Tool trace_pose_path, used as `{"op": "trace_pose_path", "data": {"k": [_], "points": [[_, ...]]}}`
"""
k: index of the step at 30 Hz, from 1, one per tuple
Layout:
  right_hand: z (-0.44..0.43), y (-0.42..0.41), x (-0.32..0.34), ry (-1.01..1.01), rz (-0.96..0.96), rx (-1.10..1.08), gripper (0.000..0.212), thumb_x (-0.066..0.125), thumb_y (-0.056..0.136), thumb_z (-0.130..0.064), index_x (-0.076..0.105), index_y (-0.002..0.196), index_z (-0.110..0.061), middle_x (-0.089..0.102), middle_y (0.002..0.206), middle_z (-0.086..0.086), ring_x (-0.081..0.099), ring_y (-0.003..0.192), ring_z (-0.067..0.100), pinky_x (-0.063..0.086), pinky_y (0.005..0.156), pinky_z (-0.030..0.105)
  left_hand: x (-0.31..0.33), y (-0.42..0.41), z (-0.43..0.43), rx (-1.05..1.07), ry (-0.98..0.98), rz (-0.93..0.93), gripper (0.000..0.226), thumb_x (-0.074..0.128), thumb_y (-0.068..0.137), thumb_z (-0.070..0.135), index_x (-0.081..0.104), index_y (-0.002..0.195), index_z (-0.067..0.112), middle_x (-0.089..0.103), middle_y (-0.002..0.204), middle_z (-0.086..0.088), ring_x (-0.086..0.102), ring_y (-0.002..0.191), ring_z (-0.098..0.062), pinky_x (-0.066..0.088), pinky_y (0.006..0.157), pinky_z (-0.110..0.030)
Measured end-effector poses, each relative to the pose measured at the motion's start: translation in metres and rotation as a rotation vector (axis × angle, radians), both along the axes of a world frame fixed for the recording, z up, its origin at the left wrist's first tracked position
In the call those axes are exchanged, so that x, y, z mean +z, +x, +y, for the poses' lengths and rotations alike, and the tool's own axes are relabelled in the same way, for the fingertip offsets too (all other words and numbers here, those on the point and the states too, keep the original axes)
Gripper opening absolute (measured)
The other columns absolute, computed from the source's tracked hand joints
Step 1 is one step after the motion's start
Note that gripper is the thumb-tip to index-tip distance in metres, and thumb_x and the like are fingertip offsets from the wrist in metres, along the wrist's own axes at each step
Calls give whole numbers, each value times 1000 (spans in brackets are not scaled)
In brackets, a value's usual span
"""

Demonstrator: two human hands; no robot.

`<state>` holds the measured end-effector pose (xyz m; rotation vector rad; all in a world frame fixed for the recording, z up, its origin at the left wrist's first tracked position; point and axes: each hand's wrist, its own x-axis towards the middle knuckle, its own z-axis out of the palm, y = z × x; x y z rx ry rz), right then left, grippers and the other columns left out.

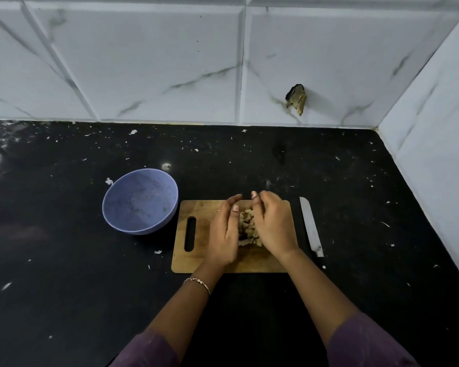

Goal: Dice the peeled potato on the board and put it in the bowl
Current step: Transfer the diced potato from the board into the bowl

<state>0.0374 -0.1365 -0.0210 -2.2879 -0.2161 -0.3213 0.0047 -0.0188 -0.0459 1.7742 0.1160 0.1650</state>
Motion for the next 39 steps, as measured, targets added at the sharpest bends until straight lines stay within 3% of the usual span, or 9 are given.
{"op": "trace_pose_path", "data": {"k": [4, 10, 14, 17, 21, 27, 32, 36, 39], "points": [[9, 1, 27, 498, 376, -182, 38, 45, 104, -33, 60, 73, -17, 60, 67, -5, 57, 66, 6, 46, 65, 22, 16, -9, -9, 72, -38, -99, 37, 29, 102, 45, 47, 134, 37, 49, 141, 19, 34, 141, -2, 34, 116, -37], [29, -18, 87, 1321, 965, -166, 33, 52, 101, -34, 68, 87, -9, 71, 81, 9, 72, 72, 21, 59, 64, 31, 52, -8, -9, 71, -207, -209, 51, 32, 100, 45, 54, 136, 17, 58, 135, 9, 52, 129, -10, 44, 107, -40], [54, -28, 108, 1465, 1029, -22, 32, 43, 104, -31, 68, 111, -12, 70, 96, 7, 66, 104, 18, 52, 92, 31, 76, -8, 0, 56, -173, -258, 47, 39, 97, 44, 56, 133, 19, 59, 131, 10, 52, 125, -3, 42, 100, -16], [75, -25, 113, 1605, 1006, 45, 32, 38, 104, -26, 65, 101, -7, 64, 92, 7, 62, 99, 16, 47, 93, 28, 85, -3, 21, 68, 49, -283, 38, 44, 96, 42, 60, 126, 25, 60, 127, 13, 53, 121, 0, 42, 99, -17], [119, -11, 105, 1674, 1051, 84, 27, 39, 104, -25, 60, 111, -9, 60, 97, 6, 53, 114, 16, 37, 109, 30, 91, 8, 61, 174, 151, -271, 33, 43, 96, 40, 63, 117, 26, 64, 115, 15, 57, 110, 1, 47, 92, -21], [182, 16, 94, 1407, 1205, 198, 29, 38, 105, -24, 61, 100, -8, 65, 89, 5, 61, 92, 14, 48, 87, 26, 86, 19, 116, 368, 144, -177, 29, 44, 96, 34, 65, 115, 25, 67, 109, 13, 59, 105, 0, 46, 88, -17], [218, 40, 66, 1189, 1341, 63, 32, 42, 104, -30, 67, 102, -10, 67, 97, 8, 62, 98, 17, 48, 89, 26, 71, 34, 155, 363, -237, 158, 17, 54, 99, 21, 67, 111, 22, 71, 105, 6, 64, 107, -8, 49, 93, -26], [222, 48, 51, 1106, 1409, -8, 38, 46, 99, -20, 73, 82, 0, 69, 77, 12, 63, 90, 23, 51, 89, 33, 68, 35, 158, 440, -426, 326, 20, 51, 100, 23, 71, 101, 22, 73, 98, 1, 65, 100, -14, 50, 83, -28], [224, 47, 48, 981, 1375, -18, 30, 50, 99, -24, 70, 106, -3, 66, 84, 7, 66, 103, 27, 47, 105, 45, 64, 40, 159, 547, -575, 448, 18, 50, 100, 25, 68, 97, 22, 70, 92, 0, 64, 91, -15, 48, 72, -30]]}}
